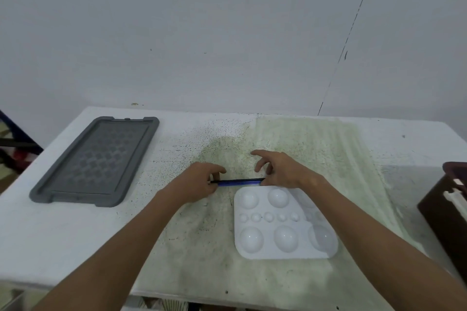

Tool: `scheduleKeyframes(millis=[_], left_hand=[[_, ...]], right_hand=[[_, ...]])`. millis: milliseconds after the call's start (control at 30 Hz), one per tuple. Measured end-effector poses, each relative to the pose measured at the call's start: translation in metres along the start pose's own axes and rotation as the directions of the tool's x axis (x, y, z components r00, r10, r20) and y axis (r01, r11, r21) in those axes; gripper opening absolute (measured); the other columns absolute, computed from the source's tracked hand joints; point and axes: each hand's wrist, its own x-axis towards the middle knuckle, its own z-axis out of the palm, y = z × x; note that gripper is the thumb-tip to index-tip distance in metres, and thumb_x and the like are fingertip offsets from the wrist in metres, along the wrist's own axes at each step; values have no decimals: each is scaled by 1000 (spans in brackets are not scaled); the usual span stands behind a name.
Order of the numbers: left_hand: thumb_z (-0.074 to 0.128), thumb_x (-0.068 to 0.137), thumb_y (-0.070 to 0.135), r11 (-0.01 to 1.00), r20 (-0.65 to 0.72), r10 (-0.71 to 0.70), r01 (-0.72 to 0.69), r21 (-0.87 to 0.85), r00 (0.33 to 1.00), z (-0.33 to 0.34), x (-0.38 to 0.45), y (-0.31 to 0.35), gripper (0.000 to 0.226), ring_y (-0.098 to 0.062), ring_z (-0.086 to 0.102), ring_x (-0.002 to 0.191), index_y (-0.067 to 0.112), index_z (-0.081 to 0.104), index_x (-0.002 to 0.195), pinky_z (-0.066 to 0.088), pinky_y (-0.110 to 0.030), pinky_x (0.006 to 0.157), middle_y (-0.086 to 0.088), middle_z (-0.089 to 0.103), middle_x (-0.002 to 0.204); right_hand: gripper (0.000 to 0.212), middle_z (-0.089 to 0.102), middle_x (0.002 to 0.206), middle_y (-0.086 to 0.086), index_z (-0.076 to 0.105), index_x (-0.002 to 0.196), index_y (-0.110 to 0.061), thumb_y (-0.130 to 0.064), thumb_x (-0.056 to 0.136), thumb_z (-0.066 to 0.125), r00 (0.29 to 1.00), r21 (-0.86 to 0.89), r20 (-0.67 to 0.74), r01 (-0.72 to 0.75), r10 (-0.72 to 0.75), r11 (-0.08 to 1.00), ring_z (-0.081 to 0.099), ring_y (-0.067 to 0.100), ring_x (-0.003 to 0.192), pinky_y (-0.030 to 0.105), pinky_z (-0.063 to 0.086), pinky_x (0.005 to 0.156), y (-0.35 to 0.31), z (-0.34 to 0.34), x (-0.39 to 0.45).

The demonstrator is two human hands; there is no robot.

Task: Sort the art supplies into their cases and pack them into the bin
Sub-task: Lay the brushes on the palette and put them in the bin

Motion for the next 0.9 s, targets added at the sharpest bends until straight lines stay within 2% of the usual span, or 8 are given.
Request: scheduleKeyframes(millis=[200, 300, 433, 533, 700, 900], left_hand=[[56, 92, 16, 989, 86, 36, -48, 142, 996, -1, 15, 13, 24, -17, 60, 87, 18, 71, 111, 48, -27, 77, 1, 63, 93], [56, 93, 20, 978, 36, 28, -34, 203, 999, 6, 16, 12, 22, -17, 56, 89, 16, 69, 111, 49, -32, 81, -1, 58, 101], [52, 95, 17, 969, -33, 45, -36, 246, 998, 15, 14, 13, 20, -19, 56, 90, 14, 64, 110, 47, -30, 74, -4, 59, 104], [48, 97, 17, 966, -46, 80, -66, 251, 996, 19, 10, 11, 22, -20, 56, 87, 13, 65, 111, 48, -31, 72, -4, 57, 101], [44, 98, 14, 951, -116, 141, -102, 293, 983, 28, 4, 7, 25, -20, 52, 93, 11, 65, 111, 46, -31, 75, -5, 56, 102], [44, 87, -4, 910, -158, 179, -102, 402, 971, 31, -2, 17, 32, -24, 53, 94, 9, 59, 111, 43, -32, 76, -8, 59, 102]], right_hand=[[73, 67, 84, -5, 48, 135, -21, -2, 72, 79, 1000, 47, -13, -7, 7, 999, 61, 6, 74, 12, 48, 71, -1, 2, 3], [66, 67, 84, -1, 53, 131, -19, 1, 73, 77, 999, 79, -36, -2, 5, 997, 62, 8, 73, 13, 50, 71, 0, 5, 2], [59, 65, 85, -1, 56, 127, -16, 7, 75, 73, 996, 103, -85, 25, -17, 994, 64, 14, 77, 16, 50, 74, 1, 10, -3], [54, 65, 87, -2, 57, 126, -15, 5, 77, 71, 996, 72, -85, 45, -39, 996, 62, 8, 76, 11, 48, 74, 0, 10, -5], [47, 65, 88, 1, 58, 123, -13, 6, 81, 65, 993, 2, -83, 82, -82, 997, 64, 14, 80, 12, 49, 76, -2, 13, -7], [44, 70, 91, 5, 60, 121, -12, 6, 81, 66, 988, -14, -137, 68, -70, 998, 60, 0, 69, 6, 46, 71, -2, 11, -12]])
